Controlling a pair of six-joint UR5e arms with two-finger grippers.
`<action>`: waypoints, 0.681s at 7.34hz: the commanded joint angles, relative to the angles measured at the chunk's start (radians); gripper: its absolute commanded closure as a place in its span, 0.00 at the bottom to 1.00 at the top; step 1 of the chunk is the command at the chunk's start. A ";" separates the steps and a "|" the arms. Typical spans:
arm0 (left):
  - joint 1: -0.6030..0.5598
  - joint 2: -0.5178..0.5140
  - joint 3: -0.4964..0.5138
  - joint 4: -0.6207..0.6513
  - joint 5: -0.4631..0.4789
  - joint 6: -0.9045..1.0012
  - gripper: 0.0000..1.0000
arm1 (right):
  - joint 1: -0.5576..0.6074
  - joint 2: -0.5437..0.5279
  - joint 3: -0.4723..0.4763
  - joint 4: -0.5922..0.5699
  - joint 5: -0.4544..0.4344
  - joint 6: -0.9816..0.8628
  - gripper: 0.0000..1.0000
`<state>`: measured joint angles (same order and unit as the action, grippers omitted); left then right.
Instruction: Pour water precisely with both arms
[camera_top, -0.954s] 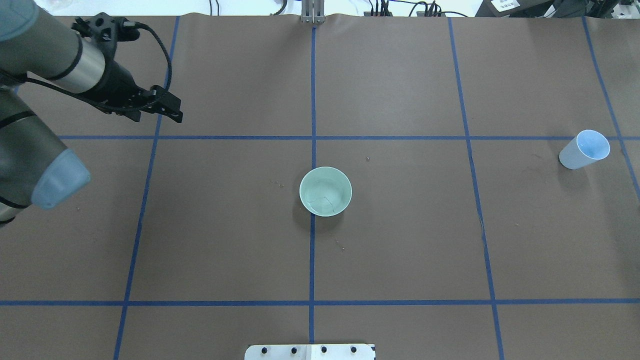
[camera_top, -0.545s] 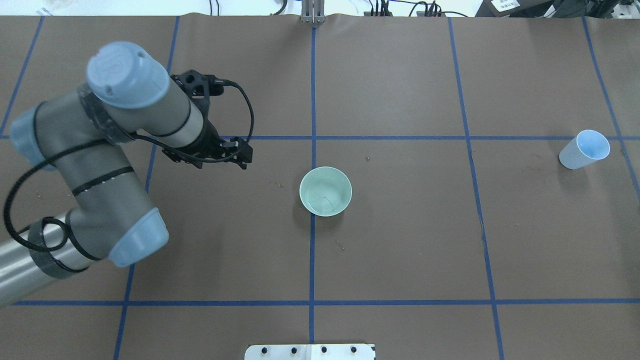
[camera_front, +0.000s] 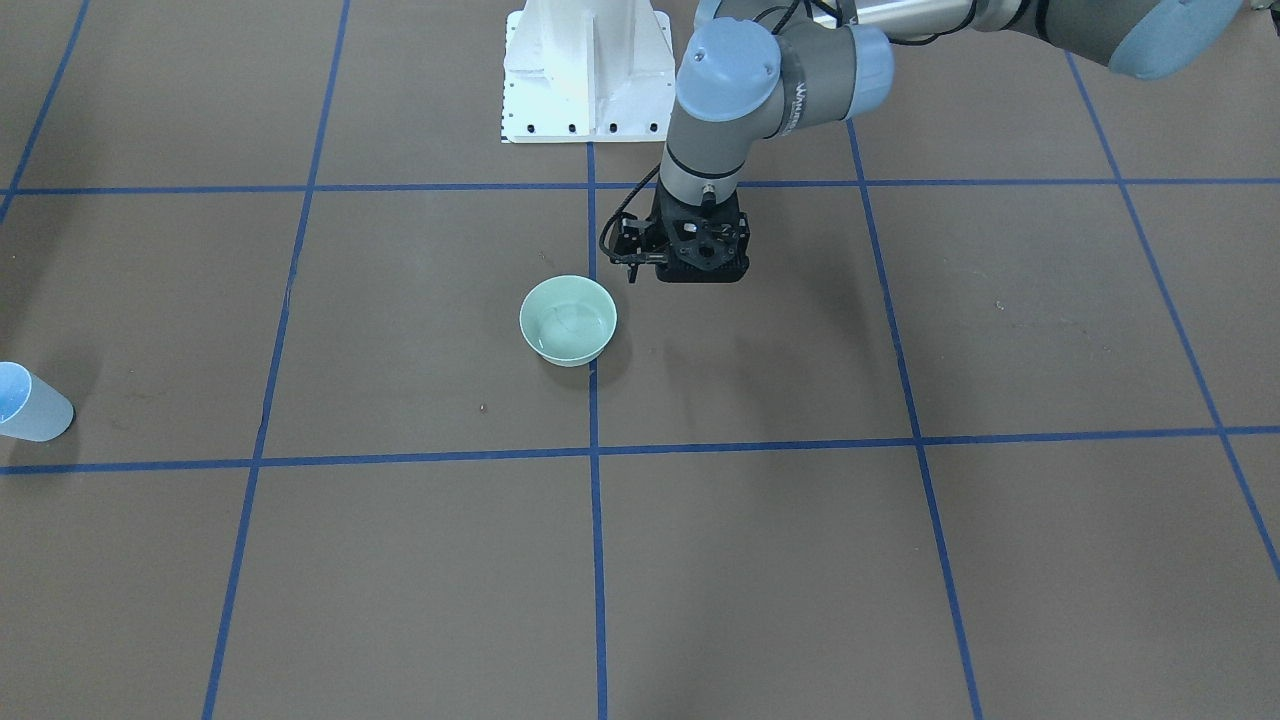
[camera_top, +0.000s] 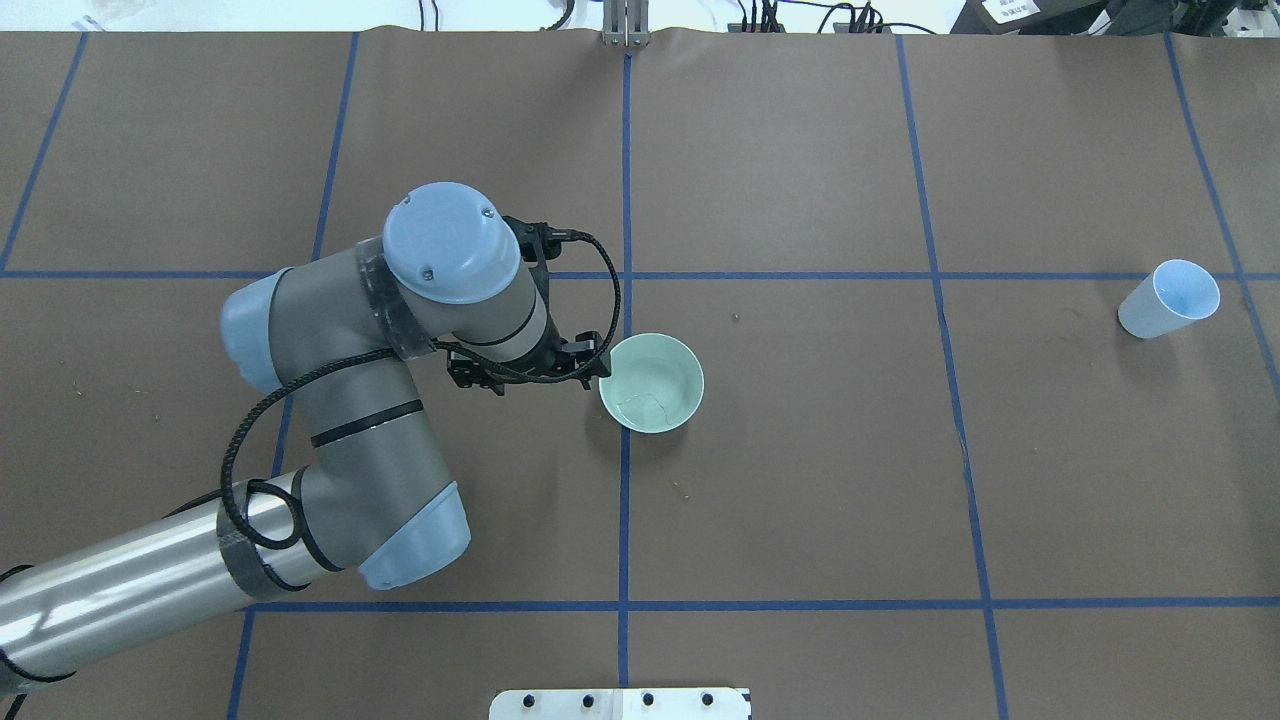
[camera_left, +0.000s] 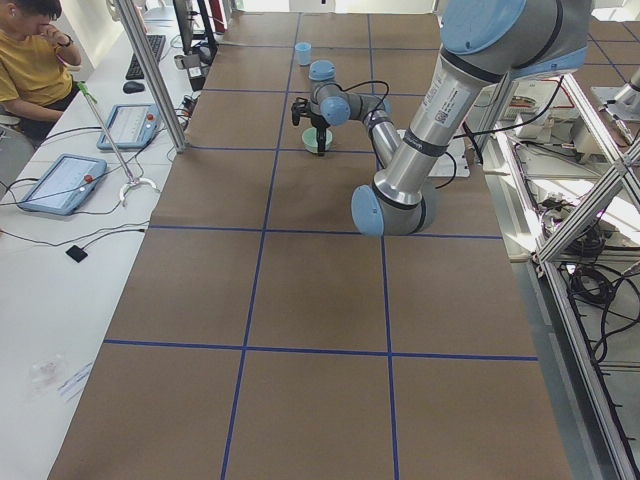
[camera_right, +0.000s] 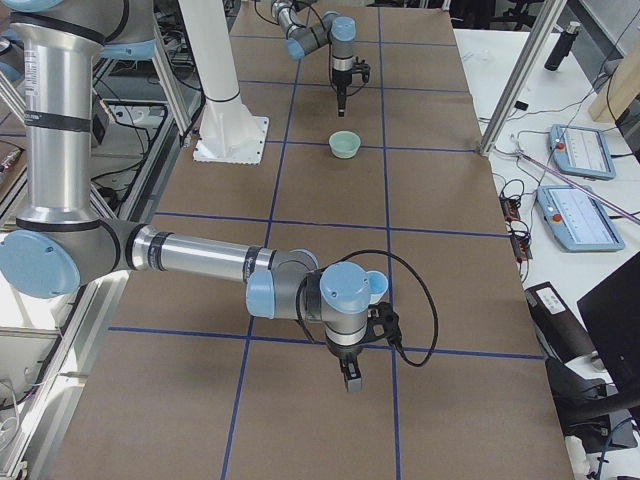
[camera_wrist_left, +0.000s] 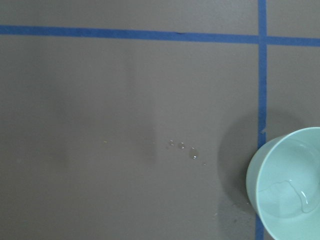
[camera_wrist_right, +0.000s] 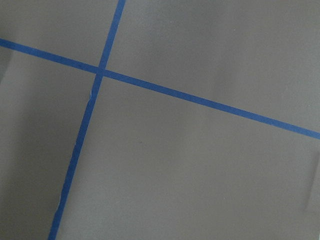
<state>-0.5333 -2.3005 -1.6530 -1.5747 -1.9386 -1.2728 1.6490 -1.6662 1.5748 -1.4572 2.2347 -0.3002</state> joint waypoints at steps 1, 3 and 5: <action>0.006 -0.078 0.111 -0.010 0.012 -0.053 0.06 | -0.003 0.002 -0.001 0.001 0.002 0.001 0.00; 0.019 -0.082 0.136 -0.027 0.032 -0.053 0.11 | -0.003 0.000 0.001 0.003 0.002 0.000 0.00; 0.027 -0.083 0.179 -0.085 0.035 -0.050 0.15 | -0.003 0.000 -0.001 0.003 0.002 0.000 0.00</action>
<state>-0.5107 -2.3825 -1.5011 -1.6253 -1.9074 -1.3238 1.6461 -1.6658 1.5743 -1.4538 2.2365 -0.2999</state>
